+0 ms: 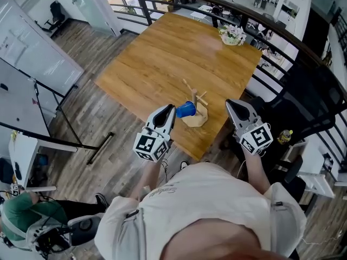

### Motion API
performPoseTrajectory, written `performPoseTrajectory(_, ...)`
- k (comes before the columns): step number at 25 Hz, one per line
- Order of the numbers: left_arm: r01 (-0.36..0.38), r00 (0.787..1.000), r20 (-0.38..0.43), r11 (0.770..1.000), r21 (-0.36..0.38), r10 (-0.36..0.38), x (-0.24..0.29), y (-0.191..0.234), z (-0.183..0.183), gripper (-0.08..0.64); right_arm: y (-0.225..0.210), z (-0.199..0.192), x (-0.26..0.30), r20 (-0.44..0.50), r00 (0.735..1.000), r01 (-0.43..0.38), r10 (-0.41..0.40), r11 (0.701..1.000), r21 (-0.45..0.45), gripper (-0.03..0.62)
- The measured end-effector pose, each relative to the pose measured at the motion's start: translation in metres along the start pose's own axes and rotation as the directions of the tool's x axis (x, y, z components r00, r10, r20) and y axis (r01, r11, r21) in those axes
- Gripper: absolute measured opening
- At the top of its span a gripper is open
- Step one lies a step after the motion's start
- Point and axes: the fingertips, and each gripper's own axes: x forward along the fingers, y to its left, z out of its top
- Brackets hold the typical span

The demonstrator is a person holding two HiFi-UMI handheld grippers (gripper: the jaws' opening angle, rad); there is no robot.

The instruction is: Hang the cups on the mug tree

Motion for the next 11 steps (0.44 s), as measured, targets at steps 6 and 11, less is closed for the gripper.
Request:
performPoseTrajectory(6, 0.015, 1.000, -0.016, 1.000, -0.021, -0.016, 0.002, -0.008, -0.013, 0.042, -0.001, -0.020, -0.008, -0.039, 0.999, 0.023, -0.021, 0.999, 0.036, -0.005)
performPoseTrajectory(11, 0.003, 1.000, -0.019, 1.000, -0.026, -0.004, 0.000, 0.002, -0.015, 0.042, 0.001, -0.029, -0.004, -0.040, 0.999, 0.032, -0.030, 0.998, 0.056, -0.005)
